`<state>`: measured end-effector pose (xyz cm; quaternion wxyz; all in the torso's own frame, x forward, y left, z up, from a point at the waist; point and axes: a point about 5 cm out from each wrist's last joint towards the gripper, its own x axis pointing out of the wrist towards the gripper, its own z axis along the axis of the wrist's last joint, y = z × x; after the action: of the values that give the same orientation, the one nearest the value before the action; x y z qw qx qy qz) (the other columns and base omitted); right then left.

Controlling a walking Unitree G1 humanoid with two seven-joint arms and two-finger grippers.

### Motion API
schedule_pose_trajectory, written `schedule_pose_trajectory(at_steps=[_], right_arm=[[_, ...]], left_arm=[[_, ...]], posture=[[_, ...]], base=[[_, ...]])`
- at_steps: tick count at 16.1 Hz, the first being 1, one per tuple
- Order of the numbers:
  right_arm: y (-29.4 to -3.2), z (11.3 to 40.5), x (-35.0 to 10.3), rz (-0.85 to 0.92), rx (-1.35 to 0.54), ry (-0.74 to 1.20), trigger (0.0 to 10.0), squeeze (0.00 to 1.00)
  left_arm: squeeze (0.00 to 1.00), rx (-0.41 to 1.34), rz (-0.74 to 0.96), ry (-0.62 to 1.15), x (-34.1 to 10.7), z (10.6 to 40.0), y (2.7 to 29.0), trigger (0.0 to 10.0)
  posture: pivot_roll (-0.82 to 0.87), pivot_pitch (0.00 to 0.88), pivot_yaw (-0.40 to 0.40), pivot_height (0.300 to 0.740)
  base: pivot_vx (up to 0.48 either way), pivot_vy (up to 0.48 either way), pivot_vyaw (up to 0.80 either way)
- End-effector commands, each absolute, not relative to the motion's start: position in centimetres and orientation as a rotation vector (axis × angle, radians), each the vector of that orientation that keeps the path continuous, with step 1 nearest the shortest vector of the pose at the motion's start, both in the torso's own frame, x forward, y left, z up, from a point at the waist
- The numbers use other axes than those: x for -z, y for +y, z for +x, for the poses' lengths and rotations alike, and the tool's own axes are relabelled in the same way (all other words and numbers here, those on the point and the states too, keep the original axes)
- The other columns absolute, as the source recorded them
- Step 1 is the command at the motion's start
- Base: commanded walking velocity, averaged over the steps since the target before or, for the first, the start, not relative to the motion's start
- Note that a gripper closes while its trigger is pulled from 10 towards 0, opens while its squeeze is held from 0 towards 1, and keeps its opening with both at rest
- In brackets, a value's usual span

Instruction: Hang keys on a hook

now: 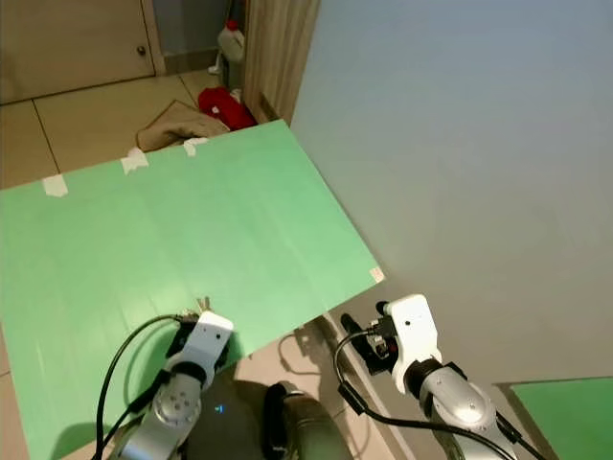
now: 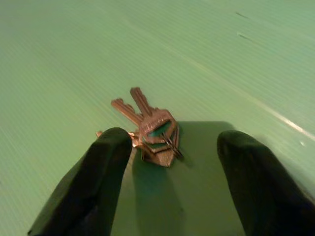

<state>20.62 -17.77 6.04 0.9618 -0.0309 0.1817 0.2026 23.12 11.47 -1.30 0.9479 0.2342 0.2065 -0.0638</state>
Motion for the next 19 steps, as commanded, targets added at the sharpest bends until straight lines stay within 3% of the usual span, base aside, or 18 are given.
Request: schedule_pose_trajectory(at_steps=[1, 12, 19], right_arm=[[-18.2, 20.2, -5.7, -0.082, -0.394, 0.397, 10.0, 0.00], [-17.8, 21.3, -5.5, -0.078, -0.384, 0.381, 10.0, 0.00], [-16.7, 21.8, -4.9, -0.057, -0.390, 0.372, 10.0, 0.00]], left_arm=[[0.00, 0.161, 0.474, 0.449, 2.0, 22.5, 11.0, 0.0], [0.00, 0.181, 0.506, 0.391, 0.9, 23.0, 11.2, 0.0], [0.00, 0.169, 0.417, 0.374, -0.2, 24.1, 11.8, 0.0]], posture=[[-0.19, 0.275, -0.226, 0.740], [-0.16, 0.248, -0.202, 0.740], [-0.13, 0.242, -0.182, 0.740]], base=[[0.000, 0.000, 0.00], [0.000, 0.000, 0.00], [0.000, 0.000, 0.00]])
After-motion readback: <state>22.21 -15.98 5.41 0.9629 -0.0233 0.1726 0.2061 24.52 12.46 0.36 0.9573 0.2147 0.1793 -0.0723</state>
